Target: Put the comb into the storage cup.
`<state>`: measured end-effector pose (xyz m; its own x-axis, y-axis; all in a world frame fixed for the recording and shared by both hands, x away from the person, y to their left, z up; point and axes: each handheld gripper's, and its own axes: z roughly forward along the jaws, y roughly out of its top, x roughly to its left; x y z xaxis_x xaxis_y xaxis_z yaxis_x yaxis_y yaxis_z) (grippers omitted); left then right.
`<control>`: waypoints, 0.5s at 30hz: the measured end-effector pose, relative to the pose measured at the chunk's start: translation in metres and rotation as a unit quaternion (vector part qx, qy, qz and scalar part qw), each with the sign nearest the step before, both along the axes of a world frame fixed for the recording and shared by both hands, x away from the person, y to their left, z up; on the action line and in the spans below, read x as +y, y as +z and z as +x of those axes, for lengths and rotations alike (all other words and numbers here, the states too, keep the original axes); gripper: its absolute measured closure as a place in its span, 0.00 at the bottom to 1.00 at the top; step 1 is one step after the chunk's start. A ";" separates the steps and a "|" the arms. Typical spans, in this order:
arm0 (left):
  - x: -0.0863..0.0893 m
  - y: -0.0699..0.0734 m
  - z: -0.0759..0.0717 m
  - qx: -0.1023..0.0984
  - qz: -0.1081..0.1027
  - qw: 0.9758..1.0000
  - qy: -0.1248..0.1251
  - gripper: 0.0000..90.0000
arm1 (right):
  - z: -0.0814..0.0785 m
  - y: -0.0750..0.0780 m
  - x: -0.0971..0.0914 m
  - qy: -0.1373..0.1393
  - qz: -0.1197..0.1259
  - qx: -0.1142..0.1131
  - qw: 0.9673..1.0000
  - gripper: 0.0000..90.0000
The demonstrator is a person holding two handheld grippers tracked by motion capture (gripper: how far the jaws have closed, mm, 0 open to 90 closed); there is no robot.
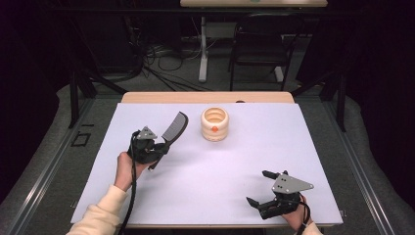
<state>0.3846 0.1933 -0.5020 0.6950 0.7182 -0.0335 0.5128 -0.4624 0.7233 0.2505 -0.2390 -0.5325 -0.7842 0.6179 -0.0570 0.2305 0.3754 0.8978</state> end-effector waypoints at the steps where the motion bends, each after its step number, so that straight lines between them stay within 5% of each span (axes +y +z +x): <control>1: 0.000 0.000 0.001 -0.001 -0.003 1.000 0.000 0.80 | 0.000 0.000 0.000 0.000 0.001 0.000 1.000 0.00; 15: 0.002 0.004 0.007 -0.014 -0.030 0.999 0.012 0.80 | 0.000 0.000 0.001 0.000 0.003 0.002 1.000 0.00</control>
